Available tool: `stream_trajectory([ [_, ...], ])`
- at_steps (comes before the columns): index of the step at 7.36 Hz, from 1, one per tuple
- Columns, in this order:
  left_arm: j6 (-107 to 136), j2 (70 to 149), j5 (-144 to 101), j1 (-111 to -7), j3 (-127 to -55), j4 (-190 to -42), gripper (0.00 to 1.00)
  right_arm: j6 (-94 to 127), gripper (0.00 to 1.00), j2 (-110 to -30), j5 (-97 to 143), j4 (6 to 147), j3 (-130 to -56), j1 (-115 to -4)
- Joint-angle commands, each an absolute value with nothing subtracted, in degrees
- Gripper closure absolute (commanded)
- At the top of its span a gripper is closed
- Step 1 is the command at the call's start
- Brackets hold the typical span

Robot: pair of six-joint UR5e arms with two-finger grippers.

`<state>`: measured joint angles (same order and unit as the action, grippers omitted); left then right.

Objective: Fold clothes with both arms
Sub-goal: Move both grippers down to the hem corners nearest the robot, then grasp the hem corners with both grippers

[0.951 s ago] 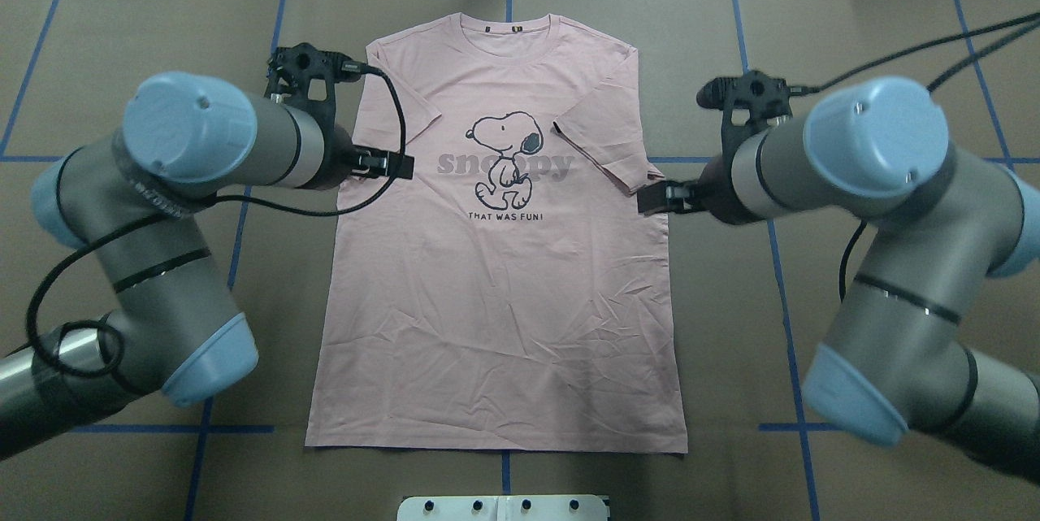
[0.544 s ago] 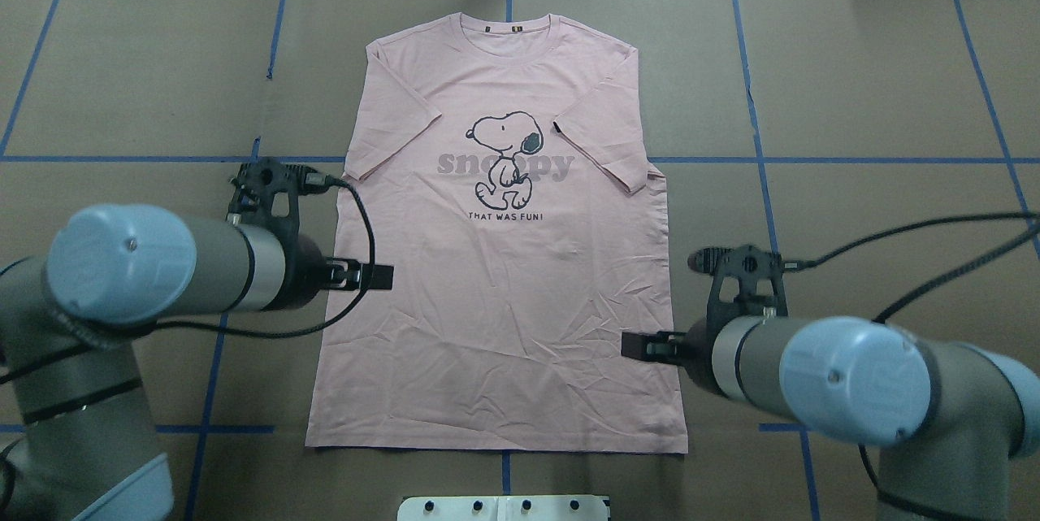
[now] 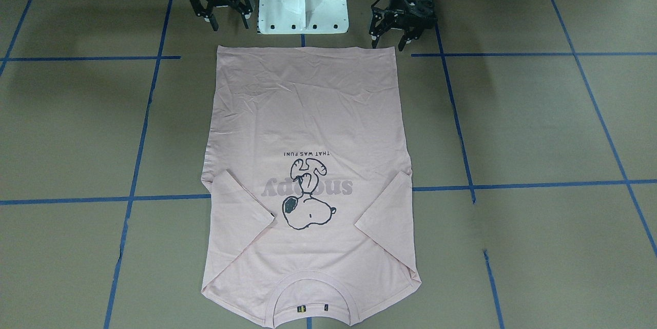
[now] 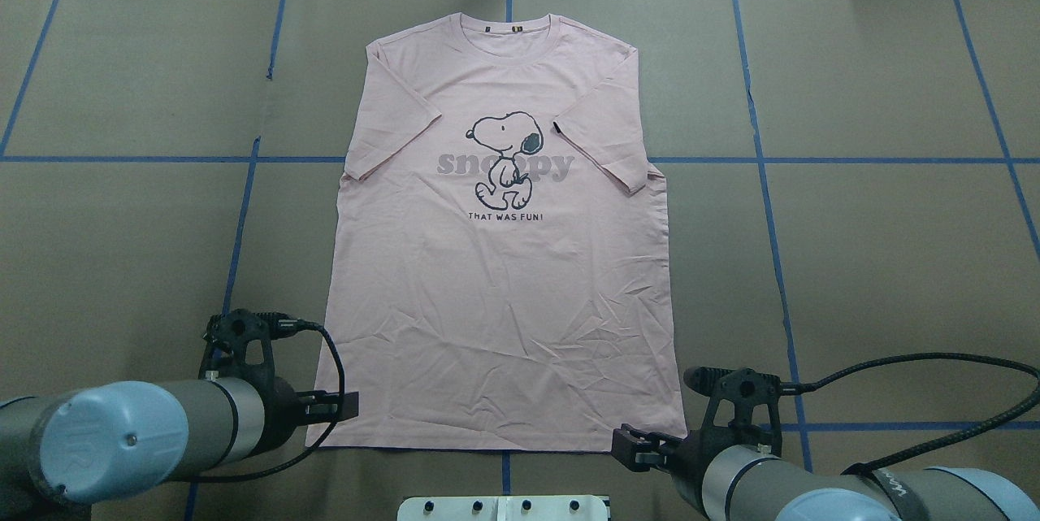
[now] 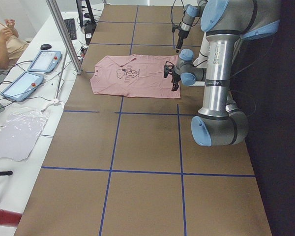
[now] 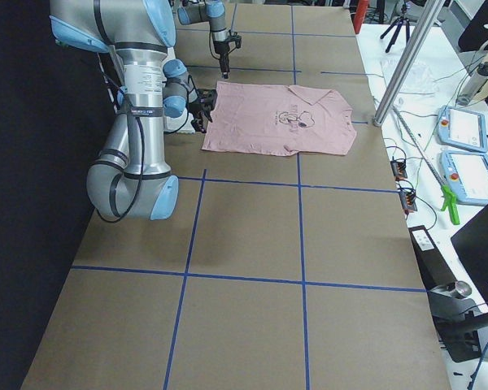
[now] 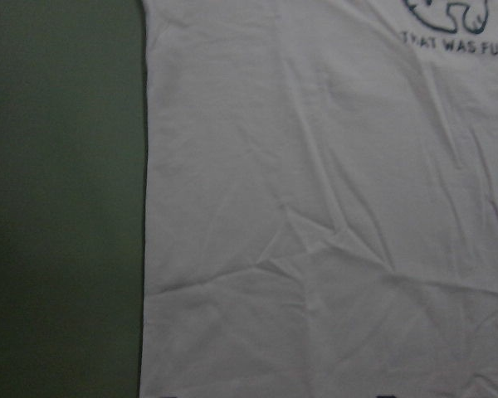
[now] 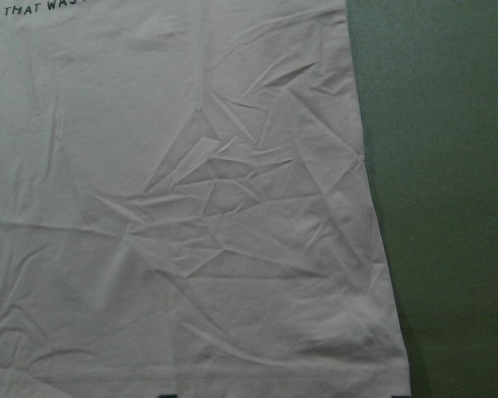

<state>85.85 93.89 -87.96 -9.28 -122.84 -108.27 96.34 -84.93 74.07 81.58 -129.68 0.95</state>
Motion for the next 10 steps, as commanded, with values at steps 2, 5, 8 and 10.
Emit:
stream_trajectory([
  [2,88.6,92.9,-86.0,-6.9,-119.5,-108.3,0.34,96.7,0.11,-85.0,73.3,81.6,-129.7,1.5],
  [5,88.6,93.1,-86.0,-6.5,-119.4,-108.3,0.5,96.7,0.11,-85.1,73.2,81.7,-129.7,1.5],
  [8,88.6,93.2,-86.1,-5.4,-119.3,-108.3,0.55,96.7,0.1,-85.1,73.1,81.7,-129.6,1.5],
  [10,88.6,93.3,-86.3,-5.2,-118.6,-108.3,0.55,96.7,0.1,-85.3,72.7,81.7,-129.6,1.5],
])
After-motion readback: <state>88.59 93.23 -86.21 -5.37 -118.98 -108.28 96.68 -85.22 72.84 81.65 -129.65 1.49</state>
